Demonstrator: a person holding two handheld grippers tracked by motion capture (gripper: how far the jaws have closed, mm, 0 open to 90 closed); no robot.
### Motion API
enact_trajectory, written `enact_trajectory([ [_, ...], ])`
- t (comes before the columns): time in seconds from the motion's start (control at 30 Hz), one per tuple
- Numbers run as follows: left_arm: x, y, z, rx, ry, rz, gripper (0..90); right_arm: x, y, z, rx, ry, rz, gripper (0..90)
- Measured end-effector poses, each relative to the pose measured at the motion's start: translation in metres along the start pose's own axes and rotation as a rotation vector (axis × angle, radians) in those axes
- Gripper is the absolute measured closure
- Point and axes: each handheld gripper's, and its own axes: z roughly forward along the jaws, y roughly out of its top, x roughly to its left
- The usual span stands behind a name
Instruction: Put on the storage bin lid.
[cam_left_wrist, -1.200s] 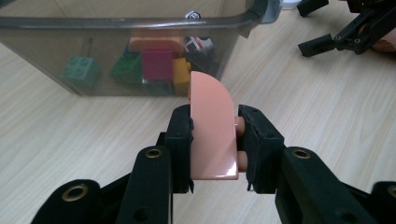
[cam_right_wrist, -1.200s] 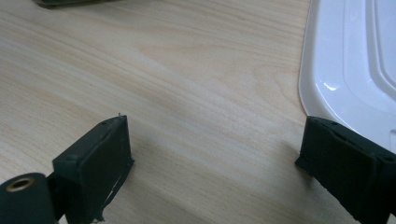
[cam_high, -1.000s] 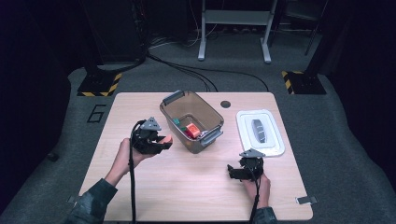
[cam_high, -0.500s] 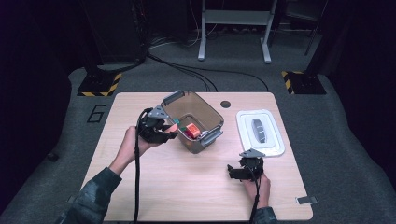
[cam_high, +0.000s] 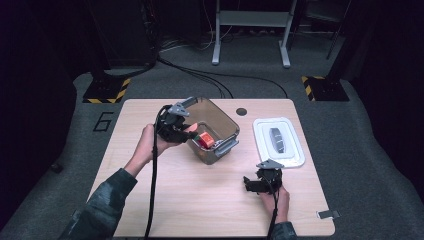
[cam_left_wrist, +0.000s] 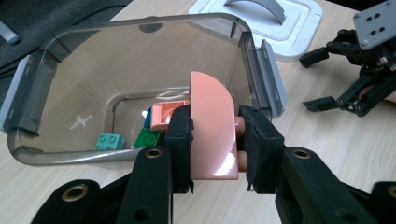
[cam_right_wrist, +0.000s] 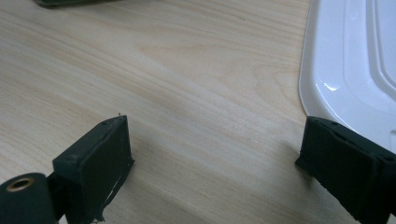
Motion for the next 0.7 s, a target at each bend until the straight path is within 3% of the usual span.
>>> enact_trajectory([
  [0.27,0.004,0.01,0.016,0.031,-0.007,-0.009,66.6,0.0,0.0,0.0,0.0,-0.001,-0.001,7.8],
  [0.7,0.006,0.017,0.047,0.078,-0.061,-0.037,66.6,0.0,0.0,0.0,0.0,0.0,-0.001,7.8],
])
